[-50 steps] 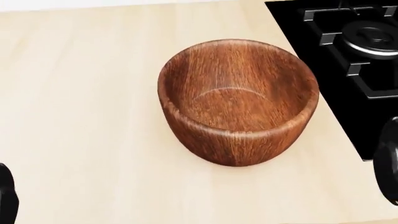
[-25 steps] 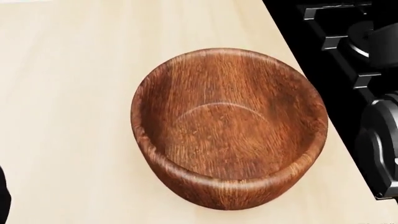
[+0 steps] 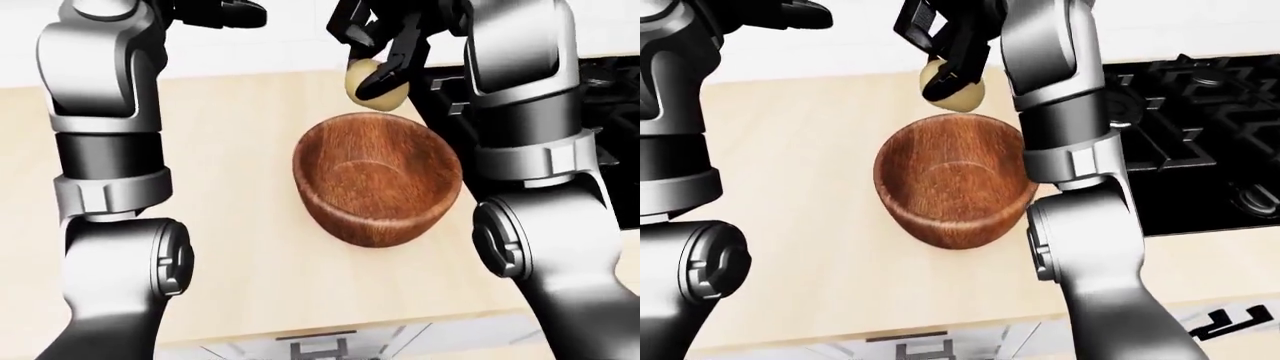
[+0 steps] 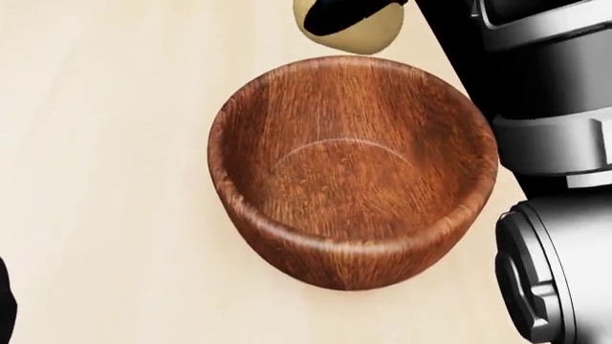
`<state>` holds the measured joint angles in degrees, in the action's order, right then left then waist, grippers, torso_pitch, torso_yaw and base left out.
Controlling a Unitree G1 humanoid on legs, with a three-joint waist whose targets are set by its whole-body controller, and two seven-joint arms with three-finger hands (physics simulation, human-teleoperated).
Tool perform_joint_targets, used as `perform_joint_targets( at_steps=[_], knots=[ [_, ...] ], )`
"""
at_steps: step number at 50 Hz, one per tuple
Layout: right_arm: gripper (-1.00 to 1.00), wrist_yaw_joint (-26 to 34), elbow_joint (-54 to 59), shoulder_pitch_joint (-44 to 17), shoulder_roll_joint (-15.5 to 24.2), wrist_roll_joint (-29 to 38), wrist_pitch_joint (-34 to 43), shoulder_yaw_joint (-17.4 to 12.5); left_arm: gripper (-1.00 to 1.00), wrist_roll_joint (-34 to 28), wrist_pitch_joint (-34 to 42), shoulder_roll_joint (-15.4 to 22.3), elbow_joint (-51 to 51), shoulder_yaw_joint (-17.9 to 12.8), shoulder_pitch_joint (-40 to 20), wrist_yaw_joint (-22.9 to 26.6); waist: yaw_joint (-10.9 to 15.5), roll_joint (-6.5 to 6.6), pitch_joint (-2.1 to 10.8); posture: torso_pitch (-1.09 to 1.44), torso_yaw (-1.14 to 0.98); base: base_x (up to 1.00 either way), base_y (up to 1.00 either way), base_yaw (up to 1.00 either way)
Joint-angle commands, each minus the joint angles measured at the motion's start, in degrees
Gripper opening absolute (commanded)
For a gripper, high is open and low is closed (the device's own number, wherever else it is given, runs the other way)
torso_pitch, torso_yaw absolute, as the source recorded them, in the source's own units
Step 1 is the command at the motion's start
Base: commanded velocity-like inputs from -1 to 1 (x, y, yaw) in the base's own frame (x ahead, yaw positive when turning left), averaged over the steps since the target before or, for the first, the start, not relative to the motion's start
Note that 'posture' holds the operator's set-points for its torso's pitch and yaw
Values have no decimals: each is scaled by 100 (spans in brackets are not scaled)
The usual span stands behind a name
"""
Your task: Pick the potato from the pan and place it in the bowl.
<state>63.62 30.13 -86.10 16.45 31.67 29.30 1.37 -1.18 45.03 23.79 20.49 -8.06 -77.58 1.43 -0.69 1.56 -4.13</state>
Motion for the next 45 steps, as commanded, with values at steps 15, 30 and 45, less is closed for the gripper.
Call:
perform_joint_targets(
  at_steps=[15,30,45],
  knots=[
    [-100,966,-981,-156,-53,881,171,-58,100,-16,-95,17,-288,-27,-192,-34,-70,74,226,0,0,0,0,0],
    [-100,1796,-1683,455,-183,1565,-216,6,100,4,-147,41,-244,-37,-173,-41,-114,95,229,0,0,0,0,0],
    [-100,2521,-1933,497,-204,2137,-875,-22,100,-27,-153,27,-203,-23,-233,-34,-139,99,195,0,0,0,0,0]
  ],
)
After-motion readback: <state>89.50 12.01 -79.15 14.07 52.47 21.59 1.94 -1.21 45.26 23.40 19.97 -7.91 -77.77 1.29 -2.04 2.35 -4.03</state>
